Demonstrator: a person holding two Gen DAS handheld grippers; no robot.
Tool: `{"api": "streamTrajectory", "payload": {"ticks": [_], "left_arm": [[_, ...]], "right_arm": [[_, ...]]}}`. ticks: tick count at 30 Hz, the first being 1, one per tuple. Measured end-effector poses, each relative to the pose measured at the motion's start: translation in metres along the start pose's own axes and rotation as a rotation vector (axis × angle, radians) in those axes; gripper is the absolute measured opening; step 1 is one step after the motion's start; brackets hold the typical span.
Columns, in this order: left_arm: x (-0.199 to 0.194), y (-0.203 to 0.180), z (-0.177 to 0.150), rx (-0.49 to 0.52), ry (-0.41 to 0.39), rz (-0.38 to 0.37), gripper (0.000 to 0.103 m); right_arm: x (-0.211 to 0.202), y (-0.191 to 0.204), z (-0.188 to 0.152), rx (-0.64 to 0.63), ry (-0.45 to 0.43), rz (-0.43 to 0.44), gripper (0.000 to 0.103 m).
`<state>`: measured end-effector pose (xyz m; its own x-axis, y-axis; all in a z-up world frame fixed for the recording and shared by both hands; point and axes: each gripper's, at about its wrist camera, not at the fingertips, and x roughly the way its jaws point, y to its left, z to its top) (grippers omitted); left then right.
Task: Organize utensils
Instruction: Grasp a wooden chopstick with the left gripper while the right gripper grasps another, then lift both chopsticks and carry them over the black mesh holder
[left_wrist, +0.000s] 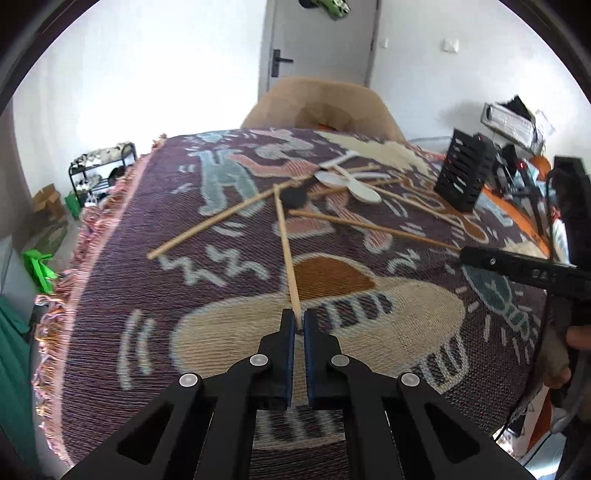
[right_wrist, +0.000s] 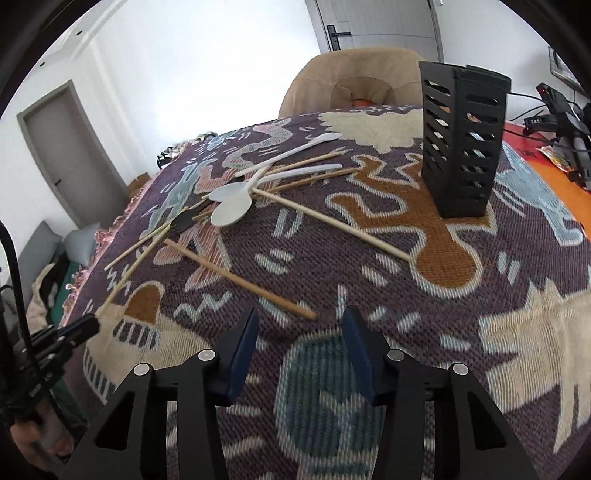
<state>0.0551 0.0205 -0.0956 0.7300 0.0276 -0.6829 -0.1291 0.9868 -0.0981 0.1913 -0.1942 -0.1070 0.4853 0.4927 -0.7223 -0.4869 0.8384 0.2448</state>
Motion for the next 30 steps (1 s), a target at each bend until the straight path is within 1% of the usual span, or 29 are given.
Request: {"api": "streamTrajectory", "payload": {"ticks": [4, 7, 10, 12, 13, 14, 18, 23, 30], "left_arm": [[-0.01, 0.013, 0.003, -0.028, -0.033, -0.003, 0.004], [-0.017, 0.02, 0.005, -0.044, -0.058, -0.006, 0.004], [-0.026, 0.026, 0.007, -0.058, -0.086, -0.006, 0.004], [-0.031, 0.031, 0.009, -0.067, -0.106, -0.007, 0.004], [-0.033, 0.033, 0.01, -0.071, -0.114, -0.006, 0.004], [-0.036, 0.034, 0.011, -0.074, -0.124, -0.004, 0.004], [-0.047, 0.038, 0.014, -0.078, -0.152, -0.002, 0.004], [-0.061, 0.036, 0.018, -0.068, -0.193, -0.004, 0.004], [-0.08, 0.024, 0.029, -0.034, -0.246, -0.026, 0.004]], "right_arm": [[0.012, 0.001, 0.007, -0.005, 0.037, -0.004, 0.043], [0.014, 0.006, 0.006, -0.036, 0.041, -0.017, 0.043], [0.013, 0.014, 0.002, -0.073, 0.046, -0.016, 0.036], [0.011, 0.017, 0.001, -0.089, 0.043, -0.019, 0.021], [0.01, 0.017, 0.001, -0.089, 0.043, -0.007, 0.014], [0.008, 0.016, 0.0, -0.079, 0.046, 0.022, 0.013], [-0.004, 0.021, -0.005, -0.089, 0.01, 0.068, 0.01], [-0.029, 0.024, -0.008, -0.081, -0.061, 0.129, 0.008], [-0.074, 0.016, 0.004, -0.041, -0.176, 0.153, 0.007]]}}
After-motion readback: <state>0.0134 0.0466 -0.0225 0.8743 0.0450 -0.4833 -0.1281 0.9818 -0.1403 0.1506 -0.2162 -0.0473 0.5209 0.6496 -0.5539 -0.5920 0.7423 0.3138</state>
